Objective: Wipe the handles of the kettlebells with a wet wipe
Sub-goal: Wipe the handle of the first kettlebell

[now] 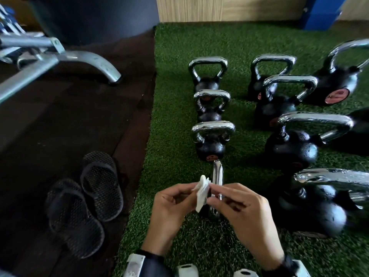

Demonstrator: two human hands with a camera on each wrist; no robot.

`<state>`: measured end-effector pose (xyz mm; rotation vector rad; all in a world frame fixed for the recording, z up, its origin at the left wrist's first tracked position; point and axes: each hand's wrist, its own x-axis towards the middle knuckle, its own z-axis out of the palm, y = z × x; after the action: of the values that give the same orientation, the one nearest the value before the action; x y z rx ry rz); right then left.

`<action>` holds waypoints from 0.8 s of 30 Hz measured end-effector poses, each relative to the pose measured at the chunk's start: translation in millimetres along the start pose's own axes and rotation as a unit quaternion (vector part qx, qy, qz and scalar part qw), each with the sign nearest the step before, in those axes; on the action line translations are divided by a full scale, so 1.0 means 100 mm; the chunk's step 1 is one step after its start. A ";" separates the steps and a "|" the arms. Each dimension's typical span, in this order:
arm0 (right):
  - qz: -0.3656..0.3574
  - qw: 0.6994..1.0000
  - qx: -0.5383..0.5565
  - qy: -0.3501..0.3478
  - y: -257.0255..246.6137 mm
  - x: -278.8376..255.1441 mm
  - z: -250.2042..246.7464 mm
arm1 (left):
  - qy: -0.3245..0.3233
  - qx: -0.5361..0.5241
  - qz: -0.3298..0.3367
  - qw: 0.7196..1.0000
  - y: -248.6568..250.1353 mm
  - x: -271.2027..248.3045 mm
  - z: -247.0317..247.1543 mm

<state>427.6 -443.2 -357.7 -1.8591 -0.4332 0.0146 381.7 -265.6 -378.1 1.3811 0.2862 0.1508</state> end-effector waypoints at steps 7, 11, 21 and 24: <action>0.040 0.995 0.085 0.030 0.01 -0.01 0.01 | -0.097 0.104 0.091 0.986 0.16 0.02 0.03; 0.044 0.992 0.114 0.044 0.02 -0.02 -0.07 | -0.146 0.175 0.093 0.969 0.13 0.06 -0.01; 0.226 0.969 -0.090 0.052 0.89 0.56 -0.12 | -0.297 0.451 0.080 0.838 -0.78 0.71 0.08; 0.231 0.969 -0.075 0.037 0.99 0.66 0.03 | -0.275 0.378 0.120 0.876 -0.90 0.78 0.11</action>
<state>517.2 -446.7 -436.0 -2.0670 0.0606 0.2309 454.0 -271.7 -472.9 2.1657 -0.3552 -0.1779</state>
